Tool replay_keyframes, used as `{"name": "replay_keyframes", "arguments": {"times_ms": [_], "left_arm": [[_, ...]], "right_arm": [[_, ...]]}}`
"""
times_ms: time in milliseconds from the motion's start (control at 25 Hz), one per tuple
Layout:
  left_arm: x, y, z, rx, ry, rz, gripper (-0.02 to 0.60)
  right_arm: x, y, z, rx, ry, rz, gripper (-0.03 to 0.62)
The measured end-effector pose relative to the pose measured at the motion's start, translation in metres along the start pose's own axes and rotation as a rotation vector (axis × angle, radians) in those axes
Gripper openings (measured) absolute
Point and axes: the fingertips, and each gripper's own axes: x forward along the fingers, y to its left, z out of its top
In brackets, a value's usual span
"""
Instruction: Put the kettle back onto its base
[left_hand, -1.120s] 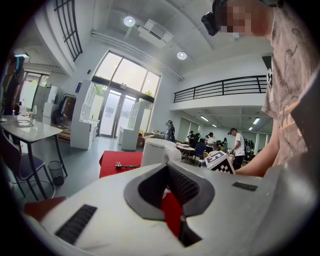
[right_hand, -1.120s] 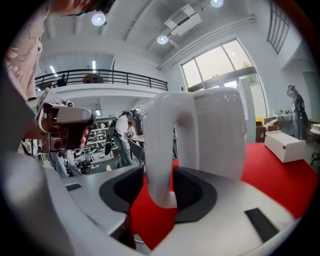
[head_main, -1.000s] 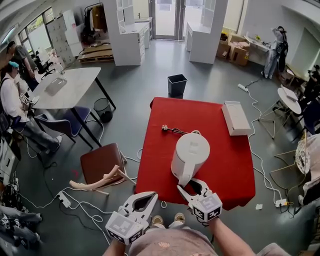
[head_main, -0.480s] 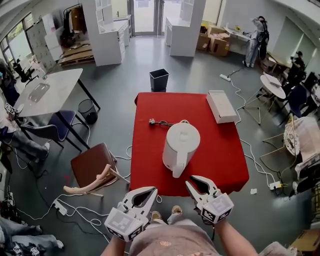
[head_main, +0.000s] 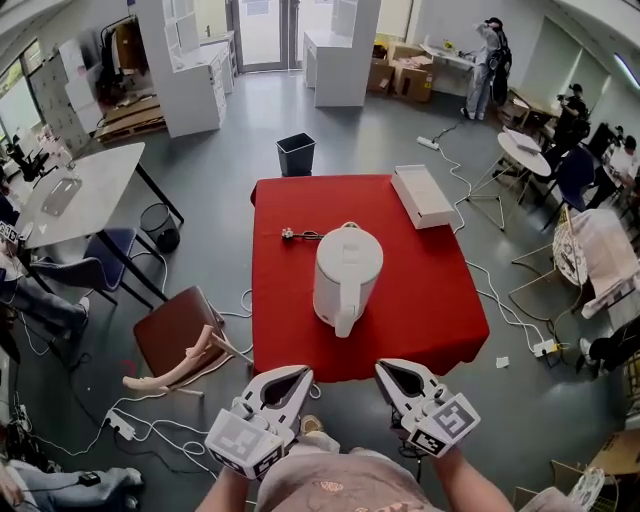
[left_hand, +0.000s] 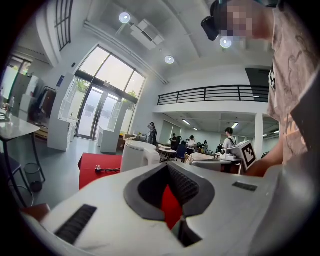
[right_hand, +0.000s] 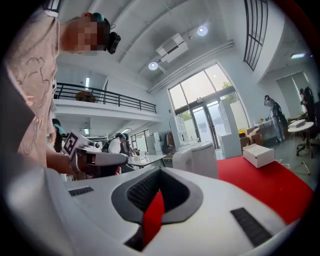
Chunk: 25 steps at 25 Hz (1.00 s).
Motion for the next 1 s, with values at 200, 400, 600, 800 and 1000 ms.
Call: {"name": "replay_keyframes", "arguments": {"times_ms": [200,400,600,800,1000], "left_arm": [[0.004,-0.019,0.022,0.033,0.007,0.004,0.002],[-0.003,-0.044,0.008,0.064,-0.037,0.019,0.002],[-0.010,-0.083,0.000,0.046,-0.020,0.049,0.002],[-0.021,-0.126,-0.013,0.060,-0.035,0.050,0.002],[-0.038,-0.162,-0.019,0.077,-0.052,0.073,0.002]], "right_arm": [[-0.015,0.016,-0.001,-0.025,-0.001,0.013,0.005],[-0.049,0.018,0.001,-0.023,-0.019,-0.007,0.005],[-0.093,0.031,-0.006,-0.024,-0.012,0.002,0.005],[-0.133,0.049,-0.013,-0.020,-0.013,0.025,0.005],[-0.166,0.067,-0.018,-0.032,-0.012,0.045,0.005]]}}
